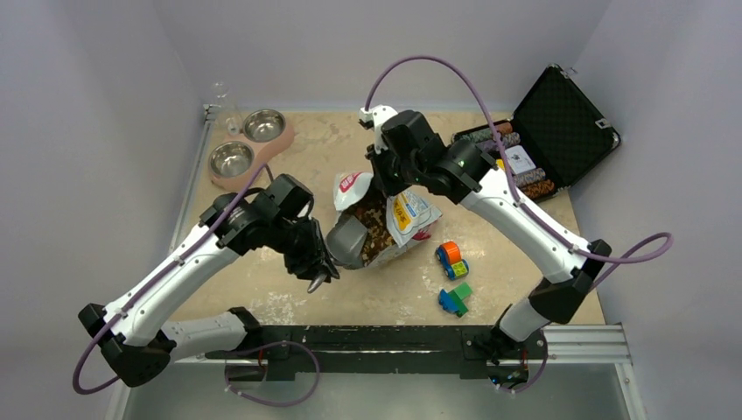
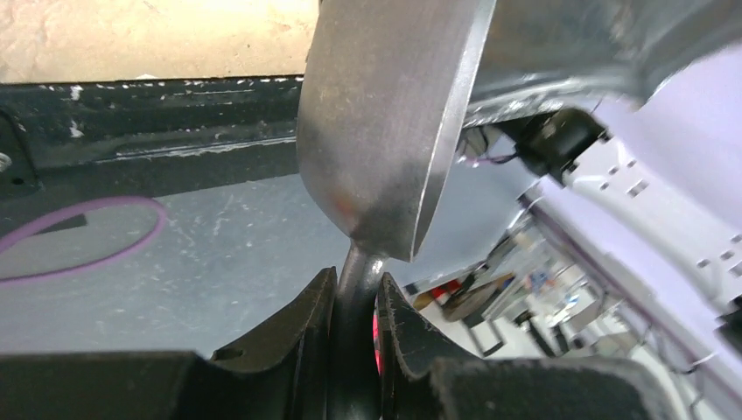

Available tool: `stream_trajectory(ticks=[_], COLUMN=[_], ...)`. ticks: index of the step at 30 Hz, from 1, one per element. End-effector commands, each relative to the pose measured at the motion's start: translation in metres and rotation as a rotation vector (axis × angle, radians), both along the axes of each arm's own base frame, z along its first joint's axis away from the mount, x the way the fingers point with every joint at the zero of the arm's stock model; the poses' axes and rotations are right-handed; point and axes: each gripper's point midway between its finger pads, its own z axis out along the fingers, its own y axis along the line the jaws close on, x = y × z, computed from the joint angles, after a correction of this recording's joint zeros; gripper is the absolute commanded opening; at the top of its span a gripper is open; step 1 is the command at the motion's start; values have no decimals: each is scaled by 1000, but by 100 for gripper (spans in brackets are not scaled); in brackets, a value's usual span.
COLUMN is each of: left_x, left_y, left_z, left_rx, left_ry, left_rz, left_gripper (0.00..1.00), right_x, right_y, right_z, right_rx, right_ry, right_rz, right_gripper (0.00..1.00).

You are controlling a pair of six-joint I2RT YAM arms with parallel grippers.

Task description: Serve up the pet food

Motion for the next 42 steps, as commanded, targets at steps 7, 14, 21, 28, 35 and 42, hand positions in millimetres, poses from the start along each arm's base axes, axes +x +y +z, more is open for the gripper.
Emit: stream_trajectory(ticks=[7, 14, 21, 28, 35, 42], left_x=[9, 5, 31, 53, 97, 84], left_y=[-41, -50, -64, -72, -48, -53], left_z=[23, -4, -39, -101, -113, -100], left_rx=[-76, -24, 78, 122, 262, 19], left_ry=[313, 443, 448, 425, 49, -101], left_rz=[291, 366, 384, 354, 157, 96], left_gripper=[0, 0, 0, 0, 0, 0], right_x=[-16, -18, -20, -28, -34, -39], right_y=[5, 13, 12, 6, -2, -14], right_z=[74, 71, 71, 65, 50, 41], right_rx=[212, 207, 201, 202, 190, 173], right_ry=[-225, -218, -212, -199, -180, -184], right_rz=[40, 55, 59, 69, 64, 51], right_gripper=[0, 0, 0, 0, 0, 0])
